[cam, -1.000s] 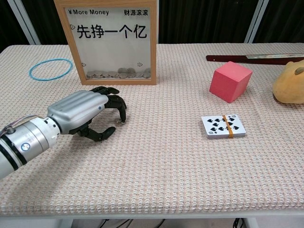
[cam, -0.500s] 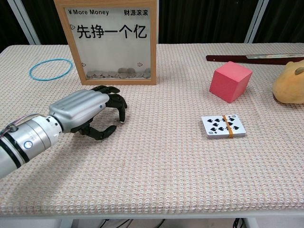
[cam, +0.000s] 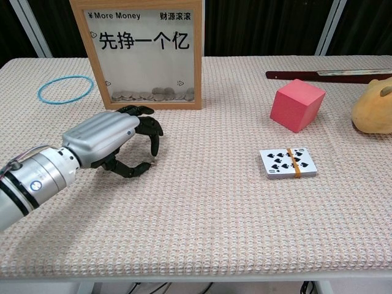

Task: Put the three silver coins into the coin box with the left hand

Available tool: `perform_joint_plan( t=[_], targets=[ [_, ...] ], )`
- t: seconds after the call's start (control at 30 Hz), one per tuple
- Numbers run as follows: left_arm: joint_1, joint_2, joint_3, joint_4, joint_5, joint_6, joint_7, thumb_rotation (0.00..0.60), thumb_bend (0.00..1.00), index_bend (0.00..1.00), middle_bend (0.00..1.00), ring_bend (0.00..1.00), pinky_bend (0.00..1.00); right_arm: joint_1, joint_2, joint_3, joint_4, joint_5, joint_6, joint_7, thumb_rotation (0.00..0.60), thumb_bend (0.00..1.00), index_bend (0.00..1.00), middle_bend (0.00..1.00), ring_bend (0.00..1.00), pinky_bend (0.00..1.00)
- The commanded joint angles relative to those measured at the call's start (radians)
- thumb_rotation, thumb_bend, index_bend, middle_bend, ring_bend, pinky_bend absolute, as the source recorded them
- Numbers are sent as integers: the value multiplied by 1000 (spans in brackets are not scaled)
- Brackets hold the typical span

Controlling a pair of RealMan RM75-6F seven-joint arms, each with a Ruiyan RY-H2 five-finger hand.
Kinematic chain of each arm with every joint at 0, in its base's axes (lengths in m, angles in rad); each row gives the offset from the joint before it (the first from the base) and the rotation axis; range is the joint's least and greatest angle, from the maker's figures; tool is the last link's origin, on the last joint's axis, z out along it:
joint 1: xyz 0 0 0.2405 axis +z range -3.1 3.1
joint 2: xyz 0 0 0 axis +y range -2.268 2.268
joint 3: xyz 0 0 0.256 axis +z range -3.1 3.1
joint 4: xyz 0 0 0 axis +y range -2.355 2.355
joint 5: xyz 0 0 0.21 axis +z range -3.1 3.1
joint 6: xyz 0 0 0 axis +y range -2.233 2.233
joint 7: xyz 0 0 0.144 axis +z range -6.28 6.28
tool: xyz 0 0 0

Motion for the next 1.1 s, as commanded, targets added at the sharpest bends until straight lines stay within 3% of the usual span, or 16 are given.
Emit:
perform_joint_plan(
  t=[0.03,0.4,0.67,1.1],
  targets=[
    [1,-8,2,15,11,14,-18,600,255,431,242,18,60,-1,0,0,-1,0,1,-1,600,225,0,0,0,0],
    [6,-41,5,76,34,50,-93,600,266,470,263,39,64,-2,1,-1,-3,1,1,-4,600,226,0,0,0,0],
    [5,-54,2,103,35,54,-107,600,376,522,270,44,66,-1,0,-1,3,5,-6,0,600,225,0,0,0,0],
    [6,-51,-1,92,27,47,-121,600,427,557,272,44,66,0,-1,-1,5,6,-9,0,600,226,0,0,0,0]
  ],
)
